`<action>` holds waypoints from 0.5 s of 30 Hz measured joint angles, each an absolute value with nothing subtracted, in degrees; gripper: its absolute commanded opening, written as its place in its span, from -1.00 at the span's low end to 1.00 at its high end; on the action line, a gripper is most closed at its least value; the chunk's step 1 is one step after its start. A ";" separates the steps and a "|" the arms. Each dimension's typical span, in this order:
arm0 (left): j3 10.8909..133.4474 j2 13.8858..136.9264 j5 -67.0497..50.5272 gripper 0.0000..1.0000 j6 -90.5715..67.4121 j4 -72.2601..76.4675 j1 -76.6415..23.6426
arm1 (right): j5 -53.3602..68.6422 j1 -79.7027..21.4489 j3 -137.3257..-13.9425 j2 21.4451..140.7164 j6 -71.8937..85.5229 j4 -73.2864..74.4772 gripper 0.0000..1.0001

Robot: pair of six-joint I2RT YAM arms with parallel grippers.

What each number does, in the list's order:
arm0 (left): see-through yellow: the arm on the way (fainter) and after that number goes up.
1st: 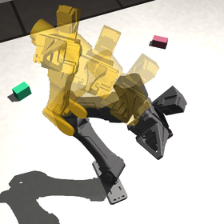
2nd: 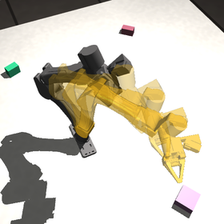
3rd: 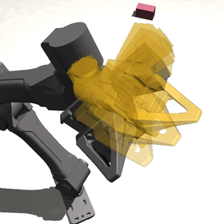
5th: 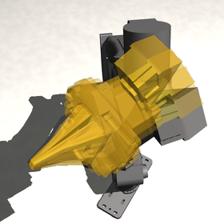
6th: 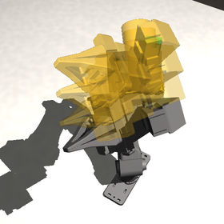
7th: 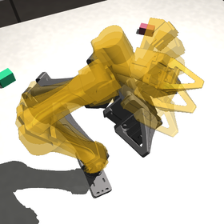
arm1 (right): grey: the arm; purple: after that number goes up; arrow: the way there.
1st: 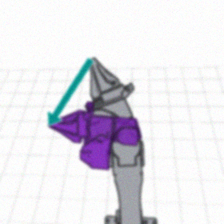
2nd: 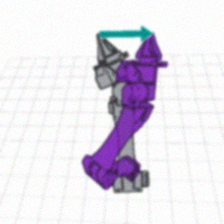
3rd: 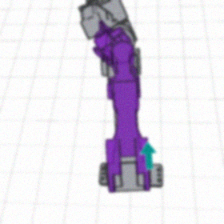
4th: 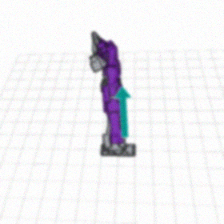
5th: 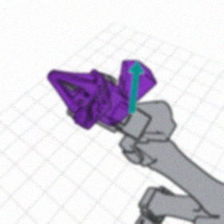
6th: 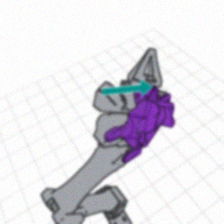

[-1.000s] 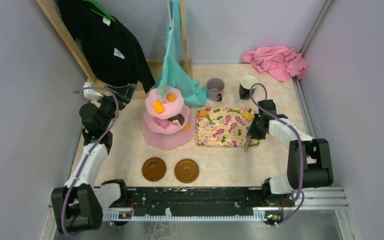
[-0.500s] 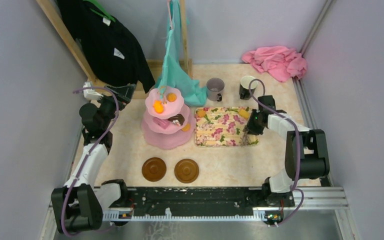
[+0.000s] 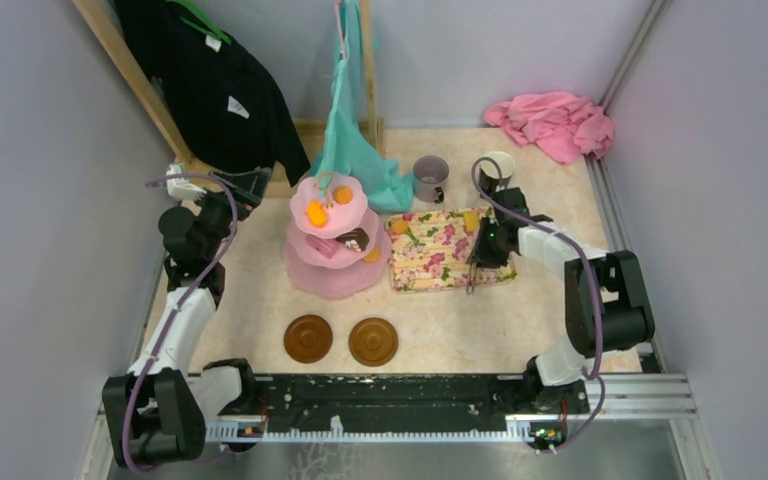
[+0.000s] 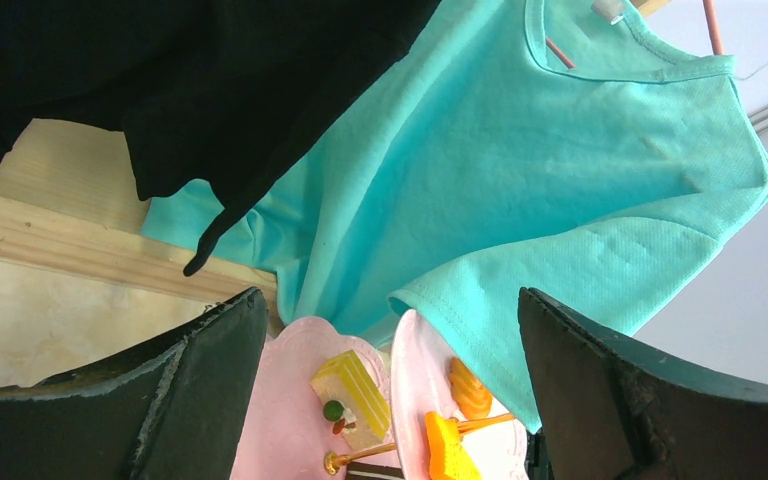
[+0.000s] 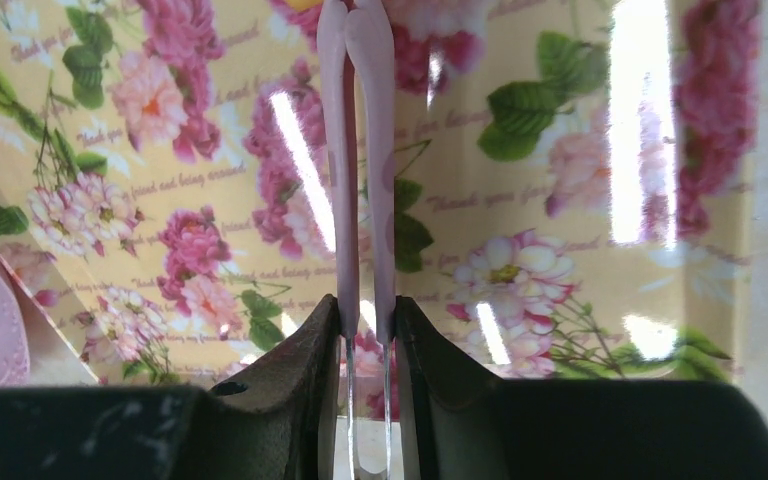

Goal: Serve the afternoon tea
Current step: Adjust the tray at the center of the board.

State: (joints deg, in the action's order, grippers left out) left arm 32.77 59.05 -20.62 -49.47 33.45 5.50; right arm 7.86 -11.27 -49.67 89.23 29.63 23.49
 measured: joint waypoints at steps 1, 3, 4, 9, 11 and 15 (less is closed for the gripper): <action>32.77 59.05 -20.62 0.99 -49.47 33.45 5.50 | 7.86 -11.84 -49.67 89.23 29.71 23.51 -0.67; 32.77 59.02 -20.62 0.98 -49.47 33.43 5.50 | 7.81 -13.23 -49.67 89.23 30.02 23.51 -0.67; 32.77 59.02 -20.62 0.98 -49.47 33.45 5.50 | 7.81 -14.00 -49.67 89.23 30.11 23.49 -0.67; 32.77 59.00 -20.62 0.99 -49.47 33.43 5.50 | 7.90 -18.31 -50.57 89.95 30.30 23.64 -0.68; 32.77 58.96 -20.62 0.99 -49.47 33.43 5.50 | 7.81 -19.49 -51.13 90.13 30.28 23.73 -0.68; 32.77 58.92 -20.62 0.99 -49.47 33.43 5.50 | 6.42 -20.40 -51.81 89.95 30.02 24.80 -0.64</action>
State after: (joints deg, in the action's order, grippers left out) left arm 32.77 58.92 -20.62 -49.47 33.43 5.50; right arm 6.42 -20.40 -51.81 89.95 30.02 24.80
